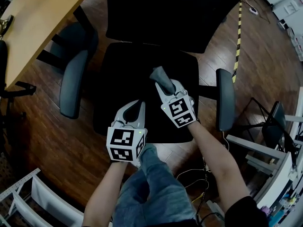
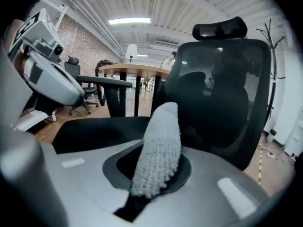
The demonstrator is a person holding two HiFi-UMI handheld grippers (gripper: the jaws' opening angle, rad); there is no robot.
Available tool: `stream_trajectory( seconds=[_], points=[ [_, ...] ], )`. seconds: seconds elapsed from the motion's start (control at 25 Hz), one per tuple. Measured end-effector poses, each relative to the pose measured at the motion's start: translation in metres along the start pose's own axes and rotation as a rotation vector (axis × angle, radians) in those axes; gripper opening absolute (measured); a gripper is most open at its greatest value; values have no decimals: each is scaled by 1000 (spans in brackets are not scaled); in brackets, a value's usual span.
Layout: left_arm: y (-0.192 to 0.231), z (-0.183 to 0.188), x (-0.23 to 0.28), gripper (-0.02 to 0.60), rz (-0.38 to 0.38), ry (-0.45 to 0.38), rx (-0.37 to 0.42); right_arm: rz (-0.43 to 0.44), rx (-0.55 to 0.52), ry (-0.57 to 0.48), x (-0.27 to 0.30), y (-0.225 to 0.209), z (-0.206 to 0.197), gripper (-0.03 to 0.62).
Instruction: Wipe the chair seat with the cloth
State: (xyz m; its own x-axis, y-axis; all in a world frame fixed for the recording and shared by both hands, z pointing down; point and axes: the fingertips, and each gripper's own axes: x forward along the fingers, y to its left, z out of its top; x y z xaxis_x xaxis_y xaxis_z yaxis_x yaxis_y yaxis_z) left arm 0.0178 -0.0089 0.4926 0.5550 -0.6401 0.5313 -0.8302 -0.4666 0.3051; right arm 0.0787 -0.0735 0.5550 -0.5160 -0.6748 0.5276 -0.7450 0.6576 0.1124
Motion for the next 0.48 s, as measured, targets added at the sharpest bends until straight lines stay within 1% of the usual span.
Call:
stream_trajectory(
  seconds=[0.12, 0.24, 0.48],
  points=[
    [2, 13, 20, 2, -10, 10, 3, -25, 14, 27, 22, -33, 3, 9],
    [8, 21, 39, 2, -15, 25, 0, -39, 7, 64, 42, -64, -3, 9],
    [17, 26, 70, 3, -39, 57, -12, -73, -3, 158, 74, -119, -30, 9]
  ],
)
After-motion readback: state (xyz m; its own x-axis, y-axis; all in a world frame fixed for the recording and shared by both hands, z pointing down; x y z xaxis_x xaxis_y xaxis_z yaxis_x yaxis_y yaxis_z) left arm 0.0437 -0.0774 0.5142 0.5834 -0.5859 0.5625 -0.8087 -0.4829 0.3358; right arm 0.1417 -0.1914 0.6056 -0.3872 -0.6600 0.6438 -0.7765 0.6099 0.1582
